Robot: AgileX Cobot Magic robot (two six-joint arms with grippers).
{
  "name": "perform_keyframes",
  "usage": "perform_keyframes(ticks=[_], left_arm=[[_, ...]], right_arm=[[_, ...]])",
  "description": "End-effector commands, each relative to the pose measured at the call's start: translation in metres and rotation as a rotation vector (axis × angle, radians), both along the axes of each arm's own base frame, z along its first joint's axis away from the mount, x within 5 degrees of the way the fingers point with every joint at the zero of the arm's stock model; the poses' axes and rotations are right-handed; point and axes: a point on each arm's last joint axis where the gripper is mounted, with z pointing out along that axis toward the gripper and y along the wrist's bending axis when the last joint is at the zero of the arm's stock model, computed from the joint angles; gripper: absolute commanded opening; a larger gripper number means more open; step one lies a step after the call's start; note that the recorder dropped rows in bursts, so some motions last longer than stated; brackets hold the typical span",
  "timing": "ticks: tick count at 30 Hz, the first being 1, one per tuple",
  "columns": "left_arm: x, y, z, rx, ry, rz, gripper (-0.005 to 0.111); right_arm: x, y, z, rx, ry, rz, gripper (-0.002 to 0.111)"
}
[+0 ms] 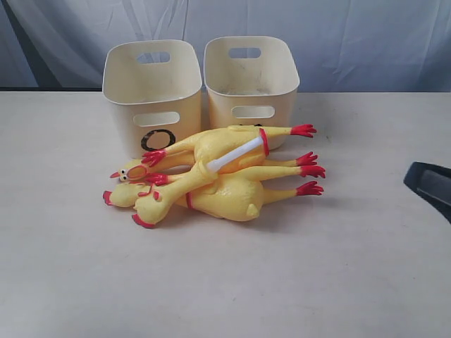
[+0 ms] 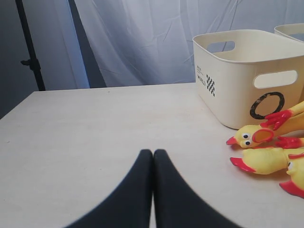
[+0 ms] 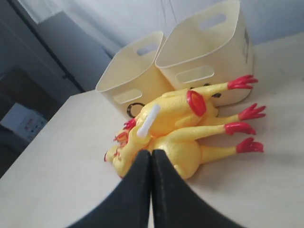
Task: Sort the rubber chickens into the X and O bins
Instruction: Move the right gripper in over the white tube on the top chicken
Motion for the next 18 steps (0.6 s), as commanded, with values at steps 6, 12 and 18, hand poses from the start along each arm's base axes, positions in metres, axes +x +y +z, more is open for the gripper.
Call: perform_keyframes(ticks=[6, 12, 18], left_arm=[[0.0, 0.0, 0.0, -0.001, -0.008, -0.003, 0.0], [0.0, 0.0, 0.0, -0.001, -0.008, -0.003, 0.0], [0.0, 0.0, 0.0, -0.001, -0.008, -0.003, 0.0]], right_arm=[[0.072, 0.025, -0.005, 0.044, 0.185, 0.203, -0.001], [0.123, 0.058, -0.018, -0.007, 0.282, 0.271, -0.001], [0.157, 0.104, -0.037, -0.122, 0.315, 0.301, -0.001]])
